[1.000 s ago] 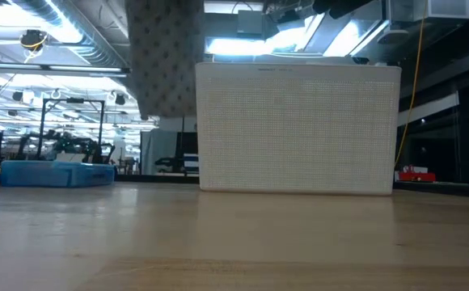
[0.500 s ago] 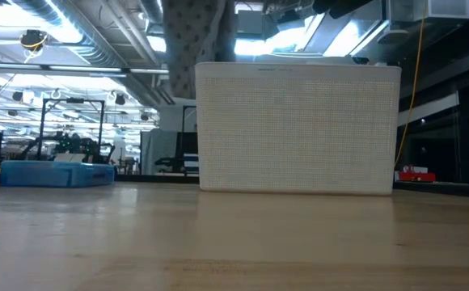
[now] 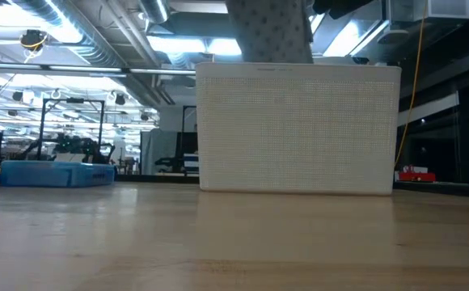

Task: Pick & Place Medicine items
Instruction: Put the gray patient gown into the white laundry bin

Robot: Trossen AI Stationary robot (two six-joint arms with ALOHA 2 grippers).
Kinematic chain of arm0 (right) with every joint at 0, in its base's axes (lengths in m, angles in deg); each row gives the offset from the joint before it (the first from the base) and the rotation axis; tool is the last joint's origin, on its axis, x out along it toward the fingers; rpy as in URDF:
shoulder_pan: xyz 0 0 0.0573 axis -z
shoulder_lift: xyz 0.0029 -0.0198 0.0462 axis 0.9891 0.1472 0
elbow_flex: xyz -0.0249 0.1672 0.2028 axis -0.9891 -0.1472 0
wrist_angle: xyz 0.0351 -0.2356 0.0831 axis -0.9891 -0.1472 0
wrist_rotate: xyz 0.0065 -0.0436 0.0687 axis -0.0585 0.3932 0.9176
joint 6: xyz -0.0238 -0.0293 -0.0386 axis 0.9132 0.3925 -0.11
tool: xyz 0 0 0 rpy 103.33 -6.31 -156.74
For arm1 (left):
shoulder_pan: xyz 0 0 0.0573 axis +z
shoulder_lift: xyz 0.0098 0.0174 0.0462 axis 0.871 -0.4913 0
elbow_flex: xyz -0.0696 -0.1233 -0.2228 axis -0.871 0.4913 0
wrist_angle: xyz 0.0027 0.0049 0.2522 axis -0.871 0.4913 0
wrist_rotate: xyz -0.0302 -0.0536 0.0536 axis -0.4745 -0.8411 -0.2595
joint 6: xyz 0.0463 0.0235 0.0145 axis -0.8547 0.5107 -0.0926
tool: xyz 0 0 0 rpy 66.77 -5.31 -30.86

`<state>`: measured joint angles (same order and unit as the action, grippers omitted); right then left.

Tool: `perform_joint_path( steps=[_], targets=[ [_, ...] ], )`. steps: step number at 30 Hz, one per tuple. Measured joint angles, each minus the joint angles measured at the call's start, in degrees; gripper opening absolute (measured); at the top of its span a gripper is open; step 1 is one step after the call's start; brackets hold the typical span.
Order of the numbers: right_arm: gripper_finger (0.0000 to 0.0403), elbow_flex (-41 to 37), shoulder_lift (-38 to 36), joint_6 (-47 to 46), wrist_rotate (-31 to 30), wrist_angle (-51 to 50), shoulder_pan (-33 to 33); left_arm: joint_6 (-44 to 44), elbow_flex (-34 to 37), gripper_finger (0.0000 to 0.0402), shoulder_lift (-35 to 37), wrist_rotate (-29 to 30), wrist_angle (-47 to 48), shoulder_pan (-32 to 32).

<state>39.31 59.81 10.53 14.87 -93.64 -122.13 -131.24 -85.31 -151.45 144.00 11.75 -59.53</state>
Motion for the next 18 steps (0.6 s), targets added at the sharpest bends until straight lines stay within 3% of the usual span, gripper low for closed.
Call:
perform_joint_path(
  steps=[5,18],
  targets=[
    [0.0212,0.00,0.00,0.04,0.00,0.01,0.00,9.29,0.00,0.0002,-2.04,-7.94,7.69,1.64],
    [0.0212,0.00,0.00,0.09,0.06,0.18,-0.02,26.75,0.02,0.0002,-6.53,-30.32,12.93,6.23]
  ],
)
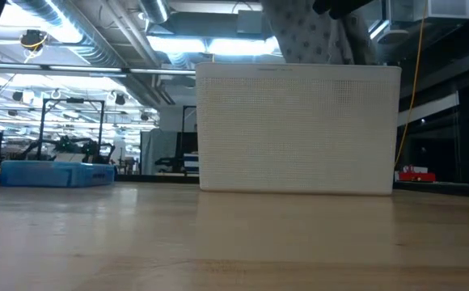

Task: Pick & Place Medicine items
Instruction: Put the gray patient gown into the white laundry bin

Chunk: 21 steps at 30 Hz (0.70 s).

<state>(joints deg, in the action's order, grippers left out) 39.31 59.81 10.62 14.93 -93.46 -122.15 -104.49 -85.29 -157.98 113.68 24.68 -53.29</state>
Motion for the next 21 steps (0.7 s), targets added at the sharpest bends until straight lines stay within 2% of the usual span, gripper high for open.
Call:
perform_joint_path(
  steps=[5,14,21],
  targets=[
    [0.0212,0.00,0.00,0.00,0.23,0.10,0.02,3.45,0.00,0.0002,-1.21,-2.14,0.59,4.17],
    [0.0212,0.00,0.00,0.00,0.18,0.27,0.01,15.57,0.02,0.0002,-2.10,-14.14,2.21,12.31],
    [0.0212,0.00,0.00,0.00,0.14,0.30,0.02,18.88,0.07,0.0002,-2.79,-16.54,6.25,15.09]
  ],
)
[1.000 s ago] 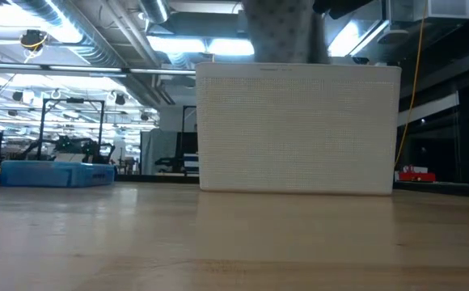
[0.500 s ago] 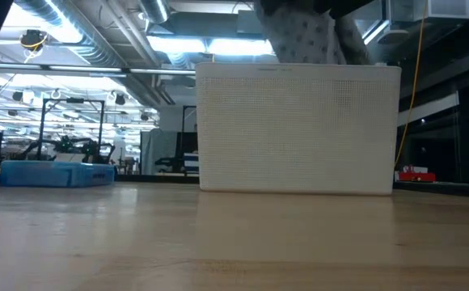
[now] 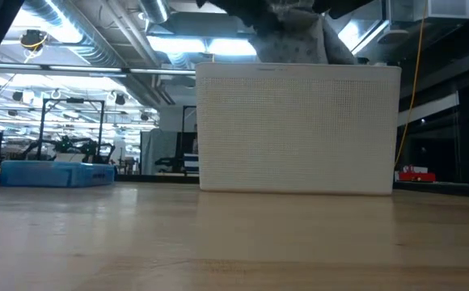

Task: Pick & Place Medicine items
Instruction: Put the gray patient gown into the white laundry bin

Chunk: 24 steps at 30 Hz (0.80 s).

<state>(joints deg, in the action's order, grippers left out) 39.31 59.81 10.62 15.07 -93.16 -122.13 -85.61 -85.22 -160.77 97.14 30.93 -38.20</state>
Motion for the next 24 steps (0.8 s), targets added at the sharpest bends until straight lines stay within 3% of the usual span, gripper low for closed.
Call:
perform_joint_path(
  steps=[10,19,24],
  targets=[
    [0.0212,0.00,0.00,0.04,0.00,0.20,-0.02,-2.43,0.09,0.0002,-2.14,2.01,9.54,-0.66],
    [0.0212,0.00,0.00,0.07,0.85,0.22,-0.02,2.20,0.09,0.0002,-1.91,1.06,26.08,1.07],
    [0.0212,0.00,0.00,0.09,0.87,0.65,0.00,3.05,0.09,0.0002,-1.79,1.17,28.38,0.98]
  ],
)
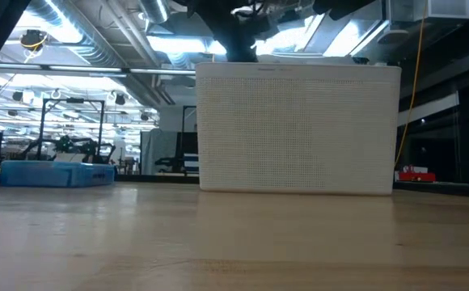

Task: Pick & Place Medicine items
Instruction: Put the gray patient gown into the white laundry bin

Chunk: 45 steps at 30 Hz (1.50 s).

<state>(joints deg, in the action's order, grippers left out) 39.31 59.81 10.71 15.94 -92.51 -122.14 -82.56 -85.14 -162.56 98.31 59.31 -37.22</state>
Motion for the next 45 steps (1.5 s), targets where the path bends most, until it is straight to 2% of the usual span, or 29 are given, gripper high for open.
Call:
perform_joint_path(
  steps=[4,10,14,19,26,30,37,41,45],
  targets=[
    [0.0212,0.00,0.00,0.22,-0.02,0.00,-0.01,-1.65,0.00,0.0002,0.17,-0.70,-4.98,-0.47],
    [0.0212,0.00,0.00,0.61,0.00,0.03,-0.02,-0.86,-1.12,0.0002,0.04,-8.92,-13.12,-0.89],
    [0.0212,0.00,0.00,0.61,0.00,0.01,-0.01,0.52,-1.14,0.0002,-0.18,-11.90,-18.72,-1.46],
    [0.0212,0.00,0.00,0.61,0.00,0.00,-0.02,1.68,-1.14,0.0002,0.11,-12.29,-21.61,-1.47],
    [0.0212,0.00,0.00,0.59,0.11,0.04,-0.01,5.27,1.91,0.0002,-0.39,-16.38,-12.89,2.09],
    [0.0212,0.00,0.00,0.59,0.44,0.20,0.00,5.13,6.25,0.0002,-0.39,-15.10,-11.94,3.43],
    [0.0212,0.00,0.00,0.68,0.45,0.23,-0.02,7.16,6.75,0.0007,1.31,-12.76,-1.56,4.25],
    [0.0212,0.00,0.00,1.32,0.45,0.64,-0.01,9.00,6.69,0.0032,2.08,-9.13,4.91,3.97],
    [0.0212,0.00,-0.02,1.71,0.17,1.11,-0.02,10.41,6.73,0.0078,2.87,-7.16,10.84,3.74]
  ],
)
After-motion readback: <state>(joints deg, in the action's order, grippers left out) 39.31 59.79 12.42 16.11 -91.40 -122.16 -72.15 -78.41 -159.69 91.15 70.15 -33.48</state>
